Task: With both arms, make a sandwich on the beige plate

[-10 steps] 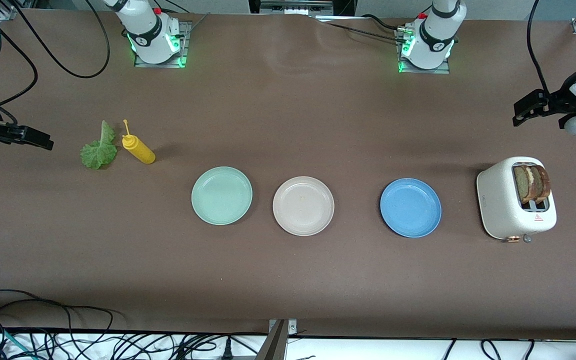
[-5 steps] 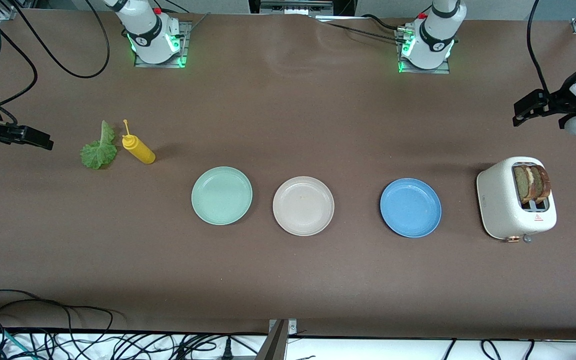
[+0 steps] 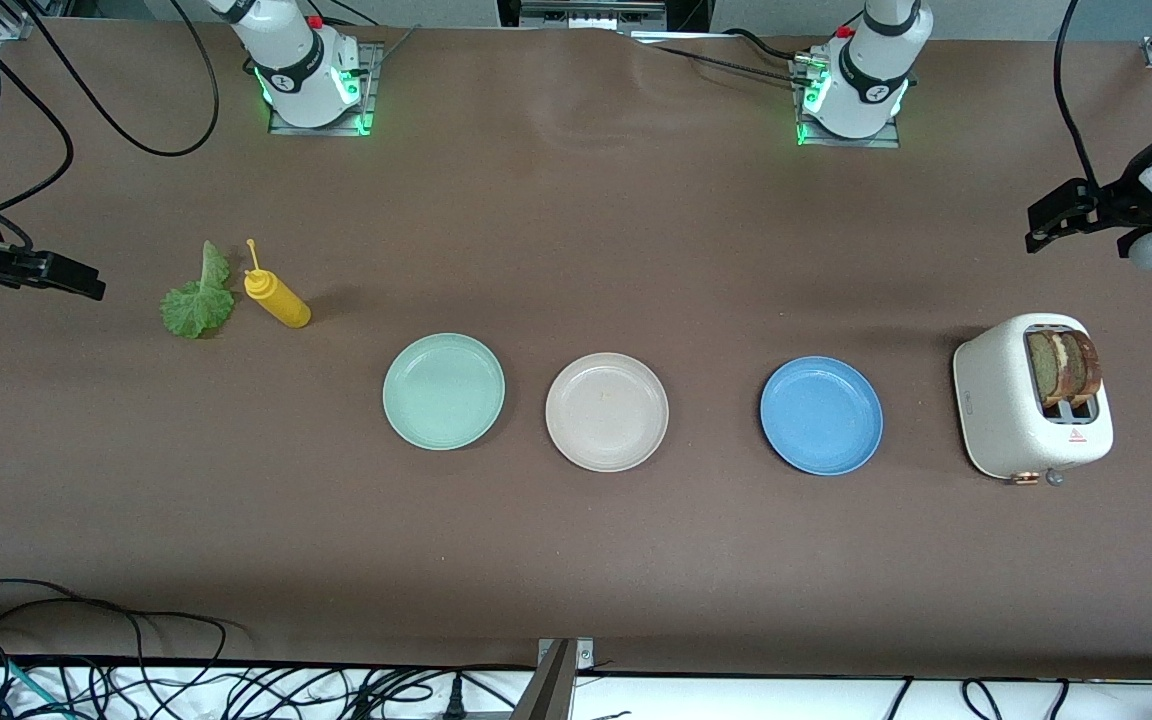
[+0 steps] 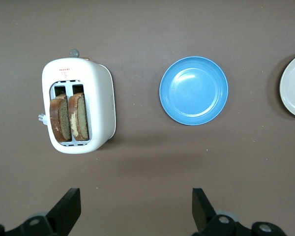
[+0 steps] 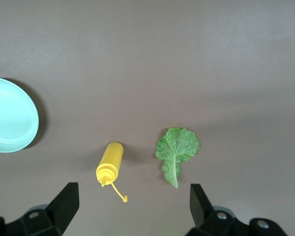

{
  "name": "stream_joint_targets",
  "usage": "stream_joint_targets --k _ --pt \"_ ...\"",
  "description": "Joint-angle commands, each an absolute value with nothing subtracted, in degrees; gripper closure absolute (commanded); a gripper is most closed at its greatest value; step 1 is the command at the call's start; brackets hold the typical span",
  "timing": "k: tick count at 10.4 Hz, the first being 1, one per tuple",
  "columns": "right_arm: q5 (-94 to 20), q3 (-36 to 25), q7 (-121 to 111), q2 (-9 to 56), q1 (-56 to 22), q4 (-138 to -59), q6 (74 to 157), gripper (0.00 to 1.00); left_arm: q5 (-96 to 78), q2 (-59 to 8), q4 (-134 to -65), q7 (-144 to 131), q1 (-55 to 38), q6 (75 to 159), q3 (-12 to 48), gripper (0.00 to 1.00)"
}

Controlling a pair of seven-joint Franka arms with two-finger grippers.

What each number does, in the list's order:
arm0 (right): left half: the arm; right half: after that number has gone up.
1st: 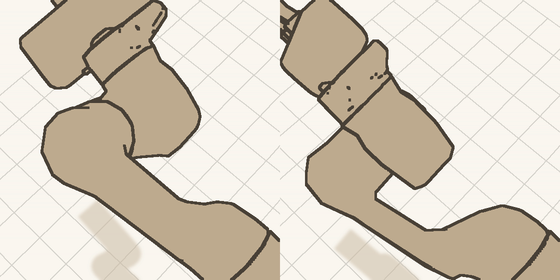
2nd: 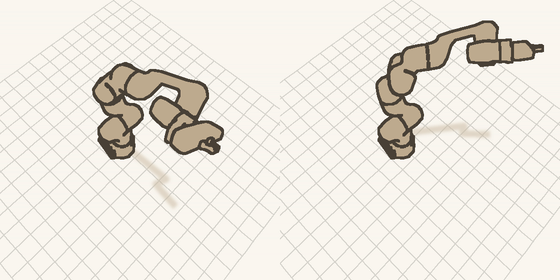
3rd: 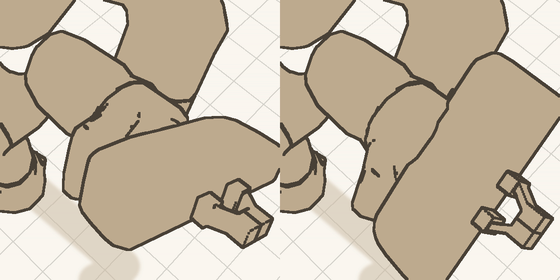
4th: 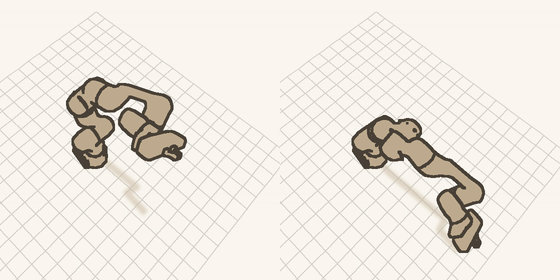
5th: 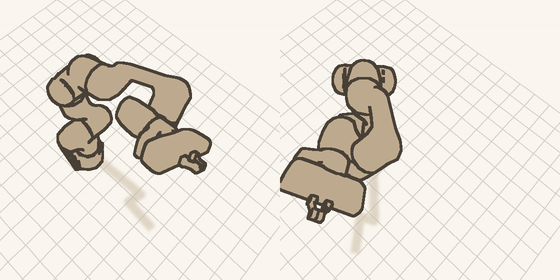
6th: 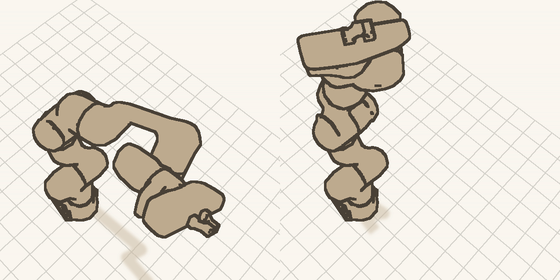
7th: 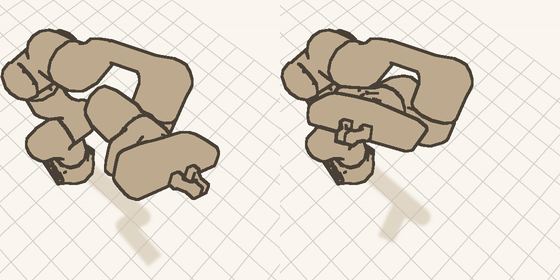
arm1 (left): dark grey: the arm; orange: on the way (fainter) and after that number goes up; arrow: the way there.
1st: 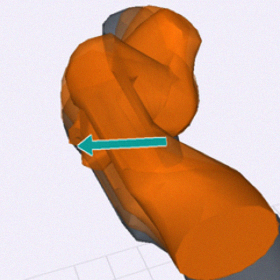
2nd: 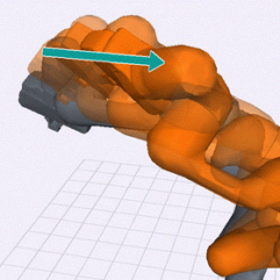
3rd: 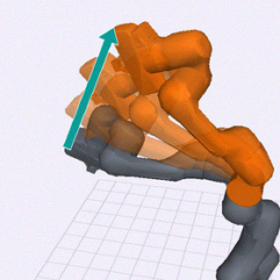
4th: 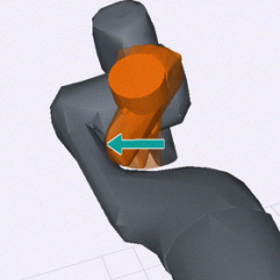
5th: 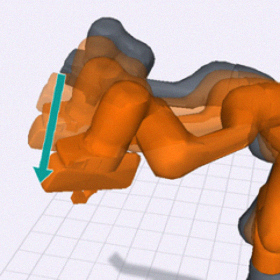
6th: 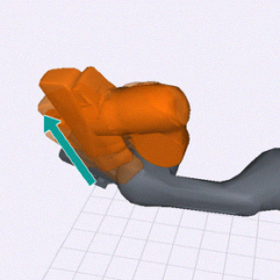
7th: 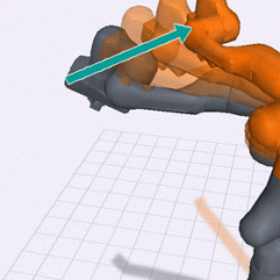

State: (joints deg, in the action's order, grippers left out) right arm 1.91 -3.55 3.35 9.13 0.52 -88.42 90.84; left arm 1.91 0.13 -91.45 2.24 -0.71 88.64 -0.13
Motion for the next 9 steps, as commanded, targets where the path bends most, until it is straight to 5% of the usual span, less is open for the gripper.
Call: stream_joint_targets --k 1,9 --pt "1.14 -3.52 2.11 8.79 0.97 -88.59 90.7 0.0 0.88 -0.62 -89.82 3.43 0.35 87.28 -0.09 0.0" --pt "1.14 -3.52 2.11 8.7 0.97 -88.51 90.7 0.0 0.97 -3.94 -89.03 3.87 3.25 87.54 -0.09 0.0"
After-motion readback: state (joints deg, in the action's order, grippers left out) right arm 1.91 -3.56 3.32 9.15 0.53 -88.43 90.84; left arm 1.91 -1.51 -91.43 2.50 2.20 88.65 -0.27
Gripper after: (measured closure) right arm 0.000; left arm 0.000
